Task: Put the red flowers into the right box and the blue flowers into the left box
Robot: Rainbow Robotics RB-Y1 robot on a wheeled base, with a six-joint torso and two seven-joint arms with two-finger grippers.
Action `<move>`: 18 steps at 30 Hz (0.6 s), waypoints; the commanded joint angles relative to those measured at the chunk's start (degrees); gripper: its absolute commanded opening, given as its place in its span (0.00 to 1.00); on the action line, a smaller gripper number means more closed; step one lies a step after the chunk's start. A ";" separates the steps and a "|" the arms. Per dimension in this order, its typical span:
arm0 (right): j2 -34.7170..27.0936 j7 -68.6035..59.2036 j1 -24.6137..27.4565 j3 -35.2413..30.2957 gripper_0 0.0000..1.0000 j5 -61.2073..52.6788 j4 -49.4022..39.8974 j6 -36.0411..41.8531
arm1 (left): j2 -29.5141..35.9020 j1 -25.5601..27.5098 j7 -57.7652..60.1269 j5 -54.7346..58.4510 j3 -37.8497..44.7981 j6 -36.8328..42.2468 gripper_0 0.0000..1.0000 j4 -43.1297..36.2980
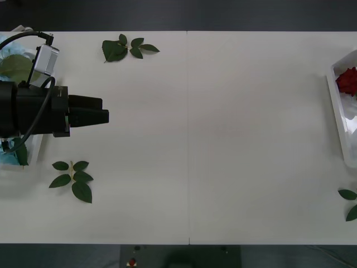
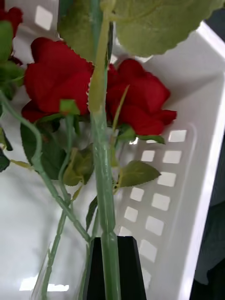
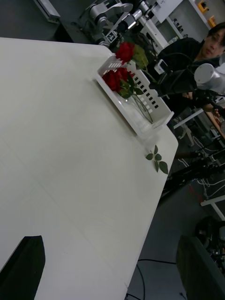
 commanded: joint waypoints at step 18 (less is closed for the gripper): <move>-0.64 -0.12 -0.37 -0.47 0.84 5.97 3.25 3.64 | 1.66 -0.51 -4.37 0.50 0.69 -0.13 0.80 -0.25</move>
